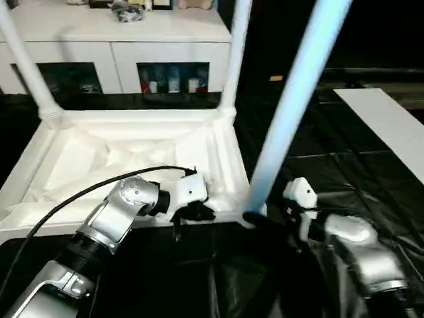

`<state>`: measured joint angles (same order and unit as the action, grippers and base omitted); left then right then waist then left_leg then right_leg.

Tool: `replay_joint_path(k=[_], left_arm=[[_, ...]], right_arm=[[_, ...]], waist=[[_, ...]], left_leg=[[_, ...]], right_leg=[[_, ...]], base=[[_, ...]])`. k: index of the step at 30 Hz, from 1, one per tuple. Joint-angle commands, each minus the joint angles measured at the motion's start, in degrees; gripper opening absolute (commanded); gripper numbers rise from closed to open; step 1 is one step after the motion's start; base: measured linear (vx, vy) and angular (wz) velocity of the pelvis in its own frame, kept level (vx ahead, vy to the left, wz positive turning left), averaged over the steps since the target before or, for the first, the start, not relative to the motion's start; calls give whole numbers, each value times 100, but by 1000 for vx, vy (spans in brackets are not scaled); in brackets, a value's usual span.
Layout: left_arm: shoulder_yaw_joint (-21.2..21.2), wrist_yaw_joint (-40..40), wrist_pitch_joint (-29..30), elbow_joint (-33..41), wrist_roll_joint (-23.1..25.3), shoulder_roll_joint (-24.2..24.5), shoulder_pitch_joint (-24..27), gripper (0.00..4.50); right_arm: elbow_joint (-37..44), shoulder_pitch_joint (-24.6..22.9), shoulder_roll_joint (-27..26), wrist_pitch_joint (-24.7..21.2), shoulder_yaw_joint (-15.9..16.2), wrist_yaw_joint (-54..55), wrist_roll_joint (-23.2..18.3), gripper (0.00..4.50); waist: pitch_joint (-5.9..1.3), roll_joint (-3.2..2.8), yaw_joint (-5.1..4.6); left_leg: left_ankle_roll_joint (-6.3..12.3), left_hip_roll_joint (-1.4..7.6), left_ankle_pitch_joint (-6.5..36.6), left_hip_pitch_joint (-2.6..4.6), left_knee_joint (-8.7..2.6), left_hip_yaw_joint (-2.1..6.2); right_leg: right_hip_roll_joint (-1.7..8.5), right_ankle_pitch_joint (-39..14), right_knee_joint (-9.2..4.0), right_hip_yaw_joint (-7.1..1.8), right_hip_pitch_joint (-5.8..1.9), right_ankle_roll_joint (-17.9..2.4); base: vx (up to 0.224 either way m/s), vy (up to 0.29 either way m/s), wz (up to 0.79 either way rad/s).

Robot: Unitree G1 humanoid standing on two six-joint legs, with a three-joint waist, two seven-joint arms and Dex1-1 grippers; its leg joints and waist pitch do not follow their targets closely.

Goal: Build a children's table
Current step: Rotate leg to tighten

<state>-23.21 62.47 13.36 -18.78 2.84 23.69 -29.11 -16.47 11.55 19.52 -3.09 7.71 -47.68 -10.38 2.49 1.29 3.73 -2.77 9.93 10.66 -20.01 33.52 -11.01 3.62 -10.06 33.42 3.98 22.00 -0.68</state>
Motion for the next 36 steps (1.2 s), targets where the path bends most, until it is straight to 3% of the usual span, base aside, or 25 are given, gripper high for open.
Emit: replay_joint_path(k=[1,6,7,9,10,11,12,13,14,15,16,17,18,19,20,21,22,23,24,25,26,27,30,33,36], left_arm=[[-68,-372,256,-269,134,-230,19,0],[133,-1657,774,-812,233,-1145,-200,0],[155,-1777,831,-854,239,-1231,-227,0],[284,-2152,1017,-950,218,-1503,-288,0],[346,-2341,1090,-1003,203,-1651,-319,0],[514,-2918,1142,-1156,205,-2052,-397,0],[514,-3066,1115,-1202,238,-2172,-418,0],[509,-3209,1051,-1232,289,-2254,-432,0],[479,-3267,999,-1237,331,-2299,-442,0],[474,-3272,988,-1232,335,-2306,-442,0],[465,-3280,969,-1225,343,-2319,-443,0],[490,-3328,862,-1229,411,-2337,-464,0],[494,-3316,851,-1221,417,-2324,-466,0],[501,-3301,840,-1206,428,-2302,-469,0],[489,-3258,814,-1188,478,-2229,-471,0],[484,-3245,806,-1186,496,-2207,-471,0],[477,-3192,778,-1166,506,-2166,-455,0],[462,-3156,751,-1162,517,-2125,-447,0],[442,-3120,708,-1157,526,-2095,-437,0],[440,-3095,689,-1146,521,-2076,-423,0],[442,-3084,680,-1140,518,-2068,-415,0],[446,-3078,673,-1138,514,-2066,-410,0],[426,-2940,598,-1025,511,-1960,-355,0],[376,-2678,546,-876,480,-1816,-283,0],[276,-2187,537,-554,424,-1424,-93,0]], right_arm=[[-158,131,-201,75,-56,501,154,265],[-989,523,-1256,-24,-135,2484,652,265],[-1070,572,-1336,-51,-147,2680,707,265],[-1265,690,-1534,-90,-180,3004,748,265],[-1362,751,-1638,-93,-183,3143,762,265],[-1610,906,-1924,-101,-181,3436,771,264],[-1701,966,-2019,-91,-160,3552,809,264],[-1765,1013,-2100,-82,-149,3588,822,264],[-1791,1046,-2156,-19,-132,3596,841,264],[-1786,1051,-2168,4,-133,3568,828,264],[-1777,1059,-2188,44,-135,3520,806,264],[-1734,1063,-2255,154,-223,3462,755,299],[-1708,1055,-2255,161,-237,3446,743,320],[-1670,1043,-2254,175,-258,3434,727,334],[-1630,1017,-2225,239,-244,3454,742,344],[-1626,1010,-2216,262,-236,3459,752,354],[-1572,976,-2203,272,-216,3403,743,354],[-1528,951,-2186,285,-202,3404,762,363],[-1477,924,-2173,304,-192,3358,766,371],[-1416,896,-2161,318,-186,3339,777,382],[-1384,881,-2155,329,-186,3334,787,392],[-1368,873,-2157,337,-195,3323,797,402],[-1034,745,-2068,335,-194,3341,872,416],[-652,590,-1945,324,-202,3417,967,448],[101,201,-1603,197,-172,3118,930,448]], waist=[[-199,2,-39],[-171,-18,-198],[-156,-26,-251],[-123,-98,-321],[-128,-140,-349],[-124,-189,-401],[-142,-209,-356],[-65,-213,-306],[-48,-127,-243],[-61,-47,-234],[-63,163,-303],[-39,75,-282],[-71,-4,-264],[-114,-115,-300],[-115,-247,-356],[-125,-284,-363],[-93,-237,-420],[-69,-145,-444],[-81,-106,-469],[-104,-90,-471],[-142,-114,-452],[-176,-121,-426],[-184,-95,-387],[-202,-45,-310],[-214,-61,-257]], left_leg=[[-53,363,2387,105,-476,246],[-223,334,2925,146,-467,312],[-254,309,3210,216,-434,342],[-193,308,3631,306,-412,359],[-204,369,3832,242,-497,424],[-289,495,4325,126,-697,484],[-341,580,4476,42,-824,518],[-462,597,4978,-4,-1079,373],[-455,479,4967,100,-1043,190],[-397,347,4691,320,-785,119],[-161,-37,3211,803,183,89],[74,51,2039,308,111,238],[84,131,1935,195,-25,282],[-46,361,2518,52,-374,431],[-204,556,3566,-9,-633,554],[-300,613,3974,-4,-743,584],[-435,567,4411,66,-794,547],[-451,383,4261,199,-609,488],[-376,331,3970,208,-531,473],[-189,312,3360,117,-477,486],[-99,346,2851,30,-483,490],[-60,387,2419,5,-496,466],[39,398,1881,-16,-494,370],[166,389,1783,-6,-475,299],[294,397,1374,-42,-460,251]], right_leg=[[559,-3333,-598,-277,-62,-676],[546,-3868,-696,-176,10,-465],[537,-4102,-760,-95,49,-358],[516,-4188,-910,109,28,-166],[523,-3891,-880,229,-110,-104],[464,-3150,-662,246,-276,-184],[456,-2604,-379,143,-385,-286],[324,-2285,-166,147,-334,-450],[288,-2765,-236,102,-206,-442],[360,-3509,-529,83,18,-346],[741,-5414,-1305,223,481,89],[1068,-5757,-1240,160,-70,280],[1005,-5485,-1176,314,-254,364],[752,-4231,-902,445,-375,340],[621,-3093,-583,406,-463,138],[590,-2496,-409,315,-478,-47],[571,-1953,-371,202,-346,-368],[699,-2757,-649,194,-184,-447],[766,-3156,-720,175,-176,-433],[852,-3605,-769,141,-250,-356],[861,-3390,-729,88,-285,-405],[831,-2744,-654,32,-266,-605],[768,-1856,-542,-18,-230,-951],[740,-2230,-532,-87,-188,-923],[698,-1694,-453,-138,-178,-1022]], base=[[0,0,0],[-11,5,-1],[-55,25,-5],[-50,46,-5],[-38,55,-7],[7,62,-8],[-54,37,4],[-54,37,4],[-58,-13,23],[54,-50,24],[54,-50,24],[68,2,-16],[89,72,-38],[89,72,-38],[78,58,-18],[0,0,0],[0,0,0],[52,2,9],[66,3,0],[66,3,0],[0,0,0],[0,0,0],[0,0,0],[0,0,0],[43,-24,3]])
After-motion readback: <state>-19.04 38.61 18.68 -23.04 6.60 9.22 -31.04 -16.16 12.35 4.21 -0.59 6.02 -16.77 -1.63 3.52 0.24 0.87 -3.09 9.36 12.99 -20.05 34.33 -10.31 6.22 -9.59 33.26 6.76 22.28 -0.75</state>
